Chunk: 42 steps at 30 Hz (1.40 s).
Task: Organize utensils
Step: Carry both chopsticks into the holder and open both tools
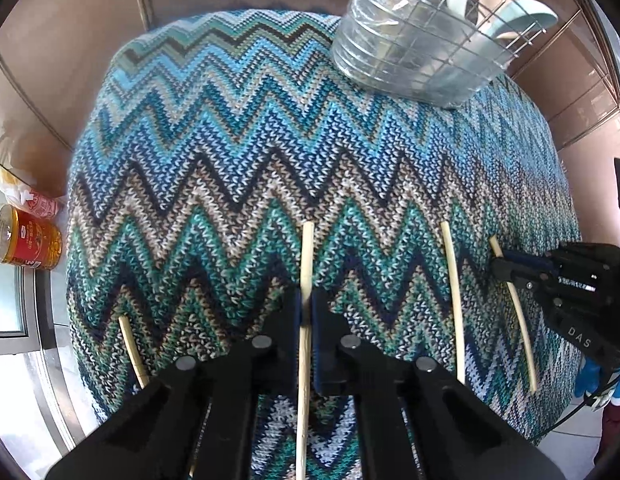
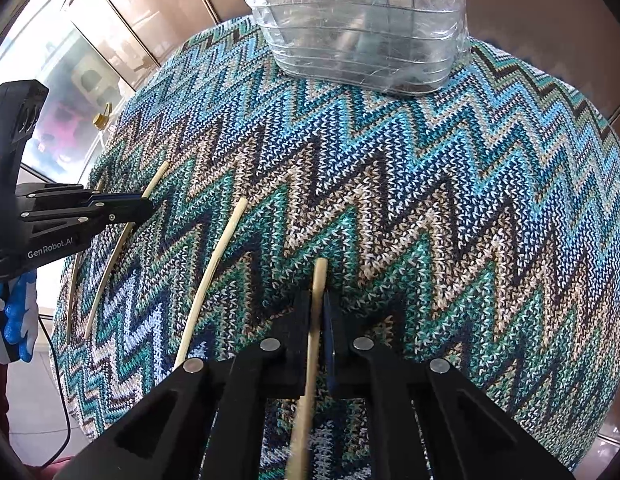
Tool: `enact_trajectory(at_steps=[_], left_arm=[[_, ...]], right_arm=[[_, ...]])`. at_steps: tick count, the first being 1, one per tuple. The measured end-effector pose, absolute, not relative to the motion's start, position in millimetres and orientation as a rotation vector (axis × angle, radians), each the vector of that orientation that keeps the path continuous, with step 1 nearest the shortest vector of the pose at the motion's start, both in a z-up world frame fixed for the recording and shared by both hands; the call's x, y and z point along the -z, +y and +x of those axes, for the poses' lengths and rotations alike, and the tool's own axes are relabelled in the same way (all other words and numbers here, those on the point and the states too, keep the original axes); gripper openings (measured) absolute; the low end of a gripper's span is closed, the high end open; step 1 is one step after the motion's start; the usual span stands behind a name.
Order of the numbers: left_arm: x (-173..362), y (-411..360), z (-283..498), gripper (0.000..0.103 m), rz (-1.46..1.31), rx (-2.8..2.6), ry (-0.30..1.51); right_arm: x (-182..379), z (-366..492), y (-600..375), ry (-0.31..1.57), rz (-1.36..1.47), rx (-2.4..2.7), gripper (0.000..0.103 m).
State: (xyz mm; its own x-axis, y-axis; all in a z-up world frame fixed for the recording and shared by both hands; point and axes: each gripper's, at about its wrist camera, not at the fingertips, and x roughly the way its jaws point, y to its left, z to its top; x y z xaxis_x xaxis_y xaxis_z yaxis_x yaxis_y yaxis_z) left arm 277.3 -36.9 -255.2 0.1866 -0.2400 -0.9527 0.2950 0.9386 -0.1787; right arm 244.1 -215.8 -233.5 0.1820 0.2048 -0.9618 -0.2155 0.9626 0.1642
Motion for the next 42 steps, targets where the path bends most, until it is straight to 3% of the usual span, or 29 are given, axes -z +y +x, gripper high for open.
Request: enact_trajectory(at_steps=[13,21,30,42], left_arm=[[177,-18,230,0.004,-0.061,0.396,1.105],[98,-26,215,0.004,-0.101,0.429,0.906],[1,-52,240,0.004,-0.242,0.474,0.576],[-7,-89,328,0.004,-0.304,0.394,0.305]], right_arm=[[169,194,-218,1.111,0.015,-0.336,0.005],[87,186,-227,0.835,0.058,-0.342,0.005],[9,234,-235,0.482,0.144,-0.325,0.005],[-3,311,-249,0.198,0.248,-0.293,0.005]])
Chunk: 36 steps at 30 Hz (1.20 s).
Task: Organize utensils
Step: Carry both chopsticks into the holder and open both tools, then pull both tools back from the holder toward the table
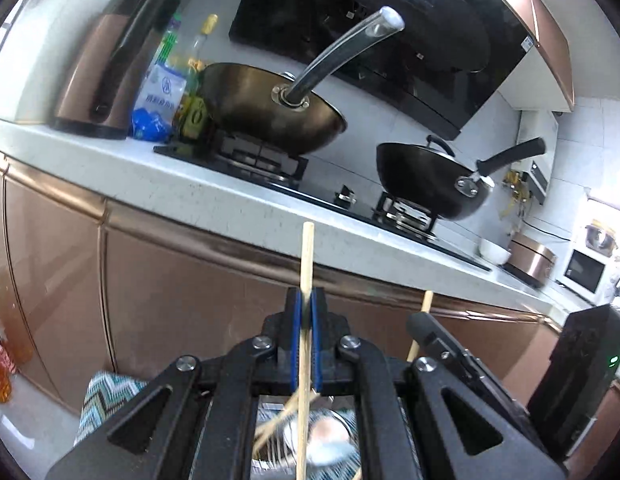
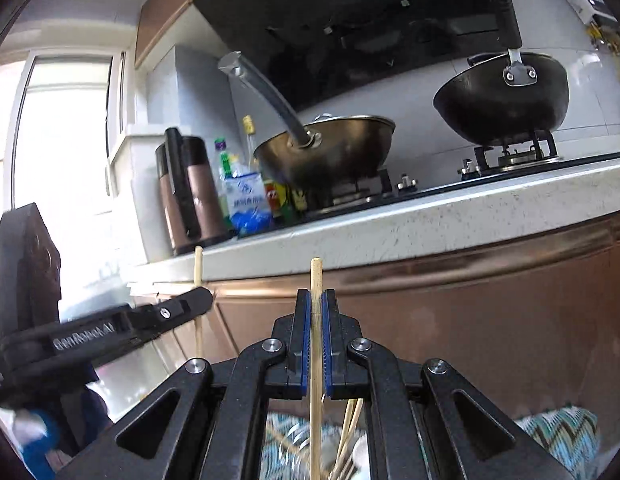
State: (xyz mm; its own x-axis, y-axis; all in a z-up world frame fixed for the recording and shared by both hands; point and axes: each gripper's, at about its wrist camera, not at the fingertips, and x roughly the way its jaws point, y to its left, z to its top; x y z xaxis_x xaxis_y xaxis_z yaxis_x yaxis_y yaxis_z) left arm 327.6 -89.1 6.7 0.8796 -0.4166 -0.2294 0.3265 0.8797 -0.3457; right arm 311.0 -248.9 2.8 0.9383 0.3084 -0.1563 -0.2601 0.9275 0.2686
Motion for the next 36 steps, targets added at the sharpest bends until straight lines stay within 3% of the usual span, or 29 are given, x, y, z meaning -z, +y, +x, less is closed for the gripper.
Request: enact_trajectory(at_steps=[9,24,36], left_arm=[[26,-85,360,0.004,-0.312,0.342,0.259],[77,-97,348,0.007,-0.26,0.287,0.133],[35,-74,302,0.023,-0.235,0.286,0.075]], right_arm=[[20,351,-255,0.131,0.34,-0.318,0.006],[70,336,-230,0.127,0.19,-0.264,0.007],[33,296,-246,0.113,0.182,-0.224,0.01]])
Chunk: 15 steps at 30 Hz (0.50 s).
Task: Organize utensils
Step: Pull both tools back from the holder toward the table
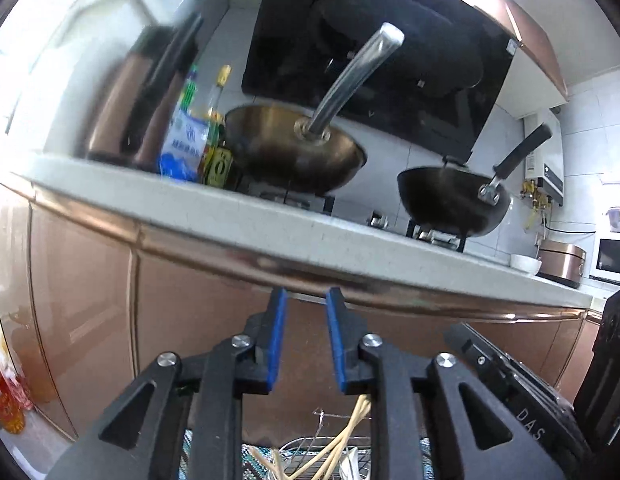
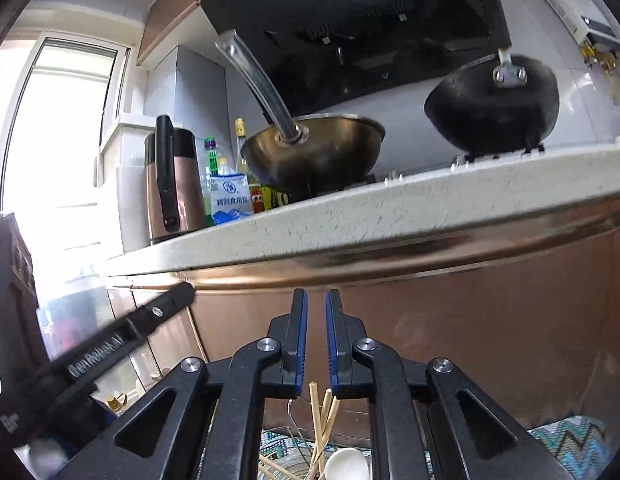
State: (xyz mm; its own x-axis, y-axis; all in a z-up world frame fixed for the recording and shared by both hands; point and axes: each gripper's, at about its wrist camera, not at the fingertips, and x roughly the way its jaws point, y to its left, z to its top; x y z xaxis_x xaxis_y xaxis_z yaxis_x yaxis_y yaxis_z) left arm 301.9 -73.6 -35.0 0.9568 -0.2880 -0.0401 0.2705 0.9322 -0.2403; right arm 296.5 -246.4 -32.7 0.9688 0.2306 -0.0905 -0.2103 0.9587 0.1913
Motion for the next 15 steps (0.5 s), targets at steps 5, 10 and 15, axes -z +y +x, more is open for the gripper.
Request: enact_trajectory(at_steps=[5,10,15], left_arm=[[1,-61,263,0.039,-0.215,0.274,0.06],[-27,-47,219,0.045,-0.179,0.265,0.082],[-37,-31,185,0.05,-0.148,0.237,0.123]], right_arm=[[3,262,-245,0.117,0.166,-0.209,0.012],[-21,221,-243,0.129,0.152,-0.202,0.014],[-35,174,-242,0.144,0.147,-0.204,0.021]])
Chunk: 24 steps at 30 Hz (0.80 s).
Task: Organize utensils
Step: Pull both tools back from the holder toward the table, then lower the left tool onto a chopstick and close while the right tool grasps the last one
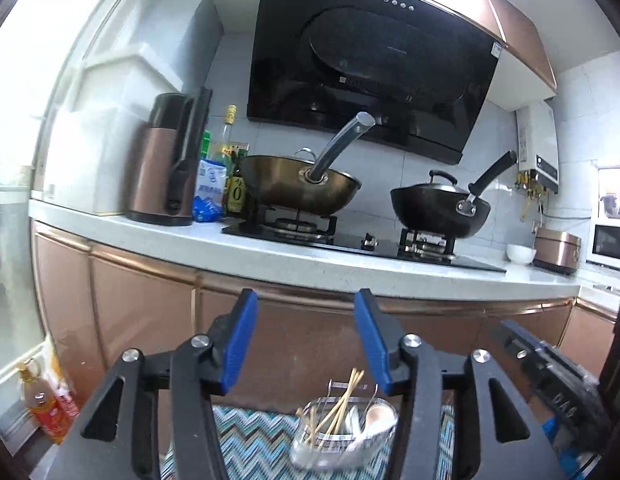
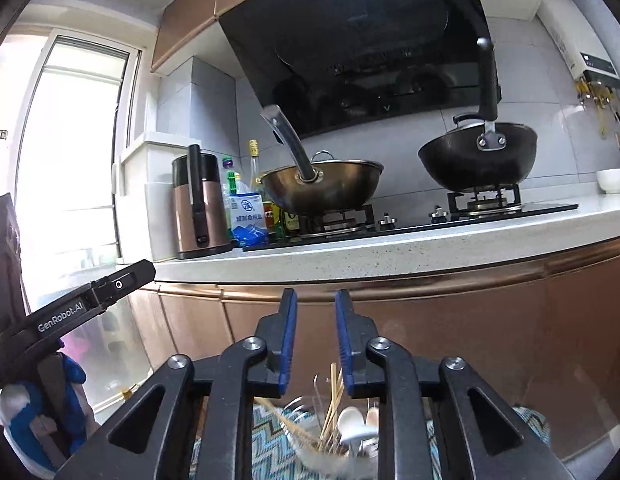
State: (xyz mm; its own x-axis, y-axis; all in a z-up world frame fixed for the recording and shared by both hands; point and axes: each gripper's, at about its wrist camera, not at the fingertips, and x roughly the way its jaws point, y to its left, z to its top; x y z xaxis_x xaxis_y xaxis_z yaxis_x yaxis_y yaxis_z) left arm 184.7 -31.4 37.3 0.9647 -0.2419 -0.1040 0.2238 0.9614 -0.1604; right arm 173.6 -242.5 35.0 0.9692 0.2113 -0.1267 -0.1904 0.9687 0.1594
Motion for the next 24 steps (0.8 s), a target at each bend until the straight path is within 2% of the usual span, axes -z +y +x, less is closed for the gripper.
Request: enact_trajectory(at_steps=[6,17,24], left_arm=[[-35,-8,149,0.053,-0.143,0.212,0.189],[-26,27,96,0.053,-0.112,0.173,0.259],[-7,46,83,0.053,-0.099,0.19,0.375]], right_arm=[[-38,126,-243,0.177,0.129,-0.194,0.027],[-34,78,-238,0.251,0.124,-0.198,0.028],[-25,65,-242,0.32,0.139,-0.195,0.028]])
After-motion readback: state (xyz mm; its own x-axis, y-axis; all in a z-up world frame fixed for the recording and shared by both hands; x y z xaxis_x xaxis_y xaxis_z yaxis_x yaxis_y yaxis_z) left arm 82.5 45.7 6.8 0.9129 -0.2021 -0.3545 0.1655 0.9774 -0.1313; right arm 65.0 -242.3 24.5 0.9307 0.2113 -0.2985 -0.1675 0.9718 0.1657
